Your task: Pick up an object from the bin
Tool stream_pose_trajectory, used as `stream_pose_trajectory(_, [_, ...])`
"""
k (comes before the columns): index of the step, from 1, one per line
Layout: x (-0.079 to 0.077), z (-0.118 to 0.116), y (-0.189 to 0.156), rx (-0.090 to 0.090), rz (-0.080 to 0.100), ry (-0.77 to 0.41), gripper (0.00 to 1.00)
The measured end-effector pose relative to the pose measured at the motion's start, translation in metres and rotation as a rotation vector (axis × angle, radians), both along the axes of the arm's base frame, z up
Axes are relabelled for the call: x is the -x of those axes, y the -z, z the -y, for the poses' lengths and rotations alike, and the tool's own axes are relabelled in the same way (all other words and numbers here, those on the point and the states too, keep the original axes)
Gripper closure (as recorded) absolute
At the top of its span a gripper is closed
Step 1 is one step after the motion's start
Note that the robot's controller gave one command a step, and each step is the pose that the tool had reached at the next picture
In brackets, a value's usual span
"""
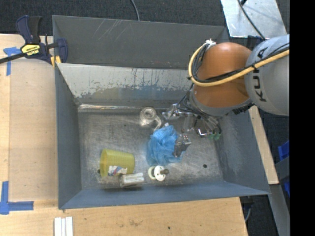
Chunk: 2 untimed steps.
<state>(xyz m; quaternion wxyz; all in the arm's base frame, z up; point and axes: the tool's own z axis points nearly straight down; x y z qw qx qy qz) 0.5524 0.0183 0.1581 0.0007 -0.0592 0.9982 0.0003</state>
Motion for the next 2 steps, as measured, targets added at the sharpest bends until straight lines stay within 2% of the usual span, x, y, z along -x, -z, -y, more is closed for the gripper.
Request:
stream_pose_trajectory(1, [0.043,0.005,0.02,0.005,0.003,0.022,0.0])
stream_pose_trajectory(2, [0.041,-0.005,0.066,0.0,0.007,-0.106,0.0])
